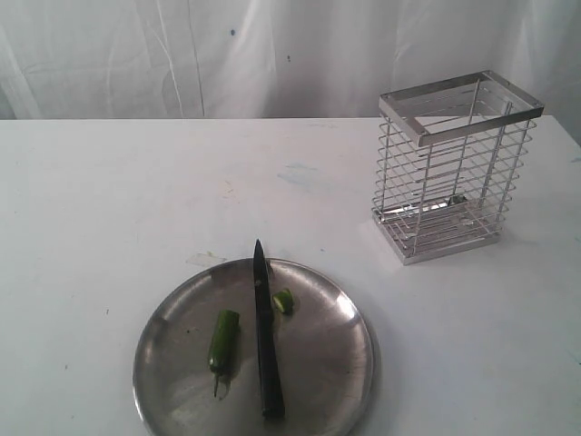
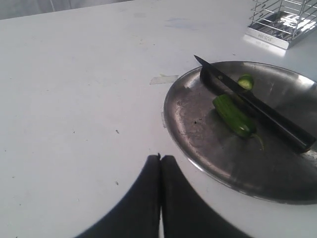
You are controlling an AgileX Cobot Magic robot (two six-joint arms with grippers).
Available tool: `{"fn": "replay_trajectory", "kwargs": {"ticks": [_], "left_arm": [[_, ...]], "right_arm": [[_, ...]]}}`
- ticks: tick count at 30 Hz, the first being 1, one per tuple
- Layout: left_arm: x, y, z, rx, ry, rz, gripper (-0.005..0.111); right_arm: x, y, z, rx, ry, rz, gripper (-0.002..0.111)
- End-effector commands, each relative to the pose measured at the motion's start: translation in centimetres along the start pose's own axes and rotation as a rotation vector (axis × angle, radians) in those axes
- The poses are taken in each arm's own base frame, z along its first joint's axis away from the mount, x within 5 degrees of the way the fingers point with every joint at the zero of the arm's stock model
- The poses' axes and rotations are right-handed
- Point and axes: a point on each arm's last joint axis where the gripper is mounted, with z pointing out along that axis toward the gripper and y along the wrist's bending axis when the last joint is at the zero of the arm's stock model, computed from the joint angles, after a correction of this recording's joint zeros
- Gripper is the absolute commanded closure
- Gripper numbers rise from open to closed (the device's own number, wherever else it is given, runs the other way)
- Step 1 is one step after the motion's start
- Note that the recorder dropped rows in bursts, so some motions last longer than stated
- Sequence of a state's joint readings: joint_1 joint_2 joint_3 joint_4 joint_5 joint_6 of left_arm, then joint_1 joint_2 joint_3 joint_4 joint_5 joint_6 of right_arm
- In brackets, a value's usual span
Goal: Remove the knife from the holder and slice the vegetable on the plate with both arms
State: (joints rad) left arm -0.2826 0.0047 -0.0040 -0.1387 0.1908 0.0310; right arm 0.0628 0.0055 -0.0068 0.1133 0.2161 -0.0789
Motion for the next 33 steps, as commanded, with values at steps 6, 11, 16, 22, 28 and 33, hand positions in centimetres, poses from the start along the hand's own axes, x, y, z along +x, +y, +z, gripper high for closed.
{"fn": "replay_trajectory", "kwargs": {"ticks": [6, 11, 16, 22, 28, 33], "left_arm": [[0.12, 0.43, 0.02, -0.078, -0.001, -0.034, 0.107], [0.12, 0.43, 0.02, -0.078, -0.001, -0.034, 0.107], [0.12, 0.43, 0.02, -0.078, -0.001, -0.034, 0.107], [0.12, 0.43, 0.02, -0.078, -0.001, -0.034, 0.107], [0.12, 0.43, 0.02, -0.078, -0.001, -0.034, 0.107], [0.12, 0.43, 0.02, -0.078, -0.001, -0.034, 0.107]], "right_arm": [[-0.02, -0.07, 0.01, 0.009, -0.022, -0.013, 0.108], [0.00, -0.07, 0.01, 0.010, -0.020, -0.016, 0.108], [0.00, -0.07, 0.01, 0.010, -0.020, -0.016, 0.108], [0.00, -0.07, 0.01, 0.010, -0.020, -0.016, 0.108], [0.00, -0.07, 0.01, 0.010, -0.020, -0.016, 0.108], [0.00, -0.07, 0.01, 0.010, -0.020, -0.016, 0.108]]}}
